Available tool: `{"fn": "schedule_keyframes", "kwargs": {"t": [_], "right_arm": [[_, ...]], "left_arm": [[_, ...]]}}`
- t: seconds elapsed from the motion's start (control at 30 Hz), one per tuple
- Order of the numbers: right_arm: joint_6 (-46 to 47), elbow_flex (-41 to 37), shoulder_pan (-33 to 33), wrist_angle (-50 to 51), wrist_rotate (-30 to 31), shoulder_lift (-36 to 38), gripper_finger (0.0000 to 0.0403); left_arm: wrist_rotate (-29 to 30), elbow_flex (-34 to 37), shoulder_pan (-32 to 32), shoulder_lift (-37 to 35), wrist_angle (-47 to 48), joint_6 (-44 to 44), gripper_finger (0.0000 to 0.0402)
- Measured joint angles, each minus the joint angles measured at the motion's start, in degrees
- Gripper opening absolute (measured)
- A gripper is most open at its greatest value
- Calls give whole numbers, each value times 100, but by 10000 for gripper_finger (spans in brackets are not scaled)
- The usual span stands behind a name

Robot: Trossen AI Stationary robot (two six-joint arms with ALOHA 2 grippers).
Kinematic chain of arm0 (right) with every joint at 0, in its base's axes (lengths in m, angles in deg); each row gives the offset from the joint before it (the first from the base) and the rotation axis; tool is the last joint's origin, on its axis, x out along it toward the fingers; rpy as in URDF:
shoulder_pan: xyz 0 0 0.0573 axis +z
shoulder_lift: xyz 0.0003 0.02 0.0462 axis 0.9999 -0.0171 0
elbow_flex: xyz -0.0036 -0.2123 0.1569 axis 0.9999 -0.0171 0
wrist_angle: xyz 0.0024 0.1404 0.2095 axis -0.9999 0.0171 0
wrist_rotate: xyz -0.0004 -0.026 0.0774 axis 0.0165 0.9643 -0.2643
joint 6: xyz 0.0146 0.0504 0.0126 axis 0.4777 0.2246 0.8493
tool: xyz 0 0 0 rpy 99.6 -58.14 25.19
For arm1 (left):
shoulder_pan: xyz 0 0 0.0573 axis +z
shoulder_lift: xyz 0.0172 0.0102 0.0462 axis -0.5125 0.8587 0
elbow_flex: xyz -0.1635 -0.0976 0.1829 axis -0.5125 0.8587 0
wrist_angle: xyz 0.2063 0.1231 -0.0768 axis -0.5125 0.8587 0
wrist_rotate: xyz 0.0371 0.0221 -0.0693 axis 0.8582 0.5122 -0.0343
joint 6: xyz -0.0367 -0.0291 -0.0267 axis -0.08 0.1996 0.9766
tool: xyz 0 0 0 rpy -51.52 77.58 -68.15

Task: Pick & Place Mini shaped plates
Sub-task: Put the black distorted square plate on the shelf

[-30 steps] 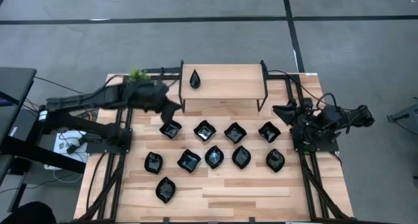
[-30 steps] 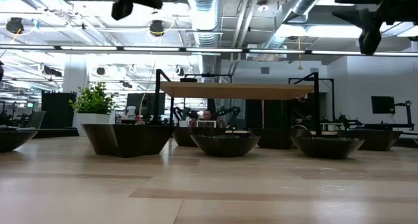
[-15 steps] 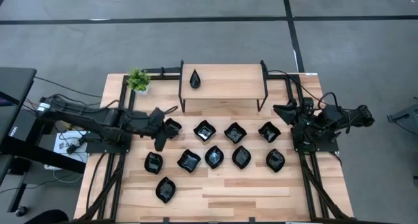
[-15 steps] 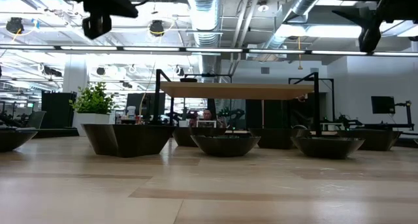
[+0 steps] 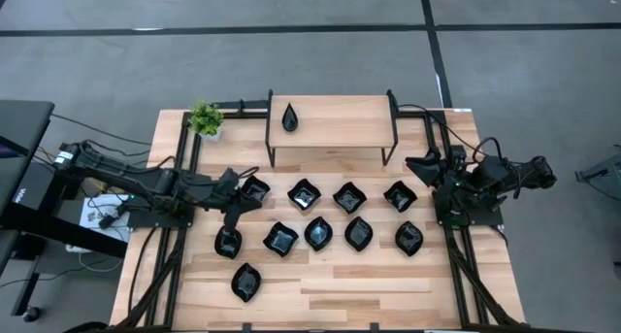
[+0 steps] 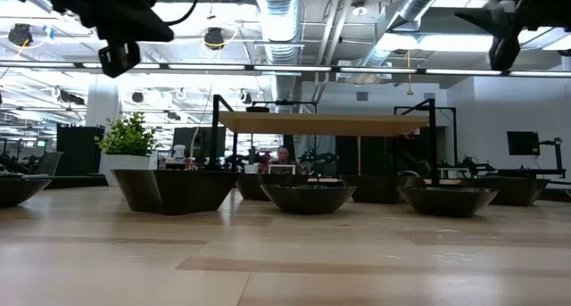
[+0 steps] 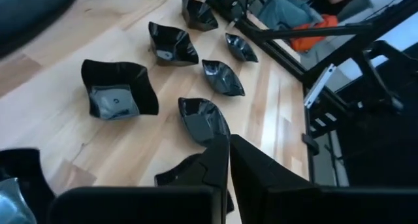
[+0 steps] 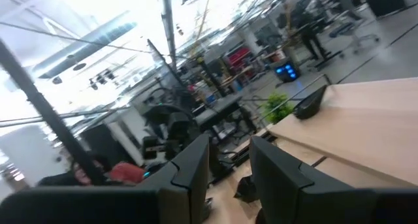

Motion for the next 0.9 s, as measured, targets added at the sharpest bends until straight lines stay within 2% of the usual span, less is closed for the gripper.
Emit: {"fn": "schedule_keyframes", "kwargs": {"t": [0.1,0.23,0.37,0.53,0.7,0.9], "right_arm": [[-3,0,0,-108,-283,-42,107],[-112,0,0,-747,-657,-397,107],[-212,116,42,-1276,-904,-1059,107],[-212,721,293,-1232,-891,-2078,107],[-17,1678,540,-131,-845,-2972,107],[1048,2859,599,2089,-777,-3905,107]], "left_arm": [[-1,253,-59,-366,-11,125,16],[0,627,-160,-833,-41,338,16],[-2,970,-227,-1267,-143,466,16],[113,1284,-237,-1817,-252,489,16],[121,1460,-237,-2231,-279,463,16],[116,1586,-237,-2462,-279,275,16]]}}
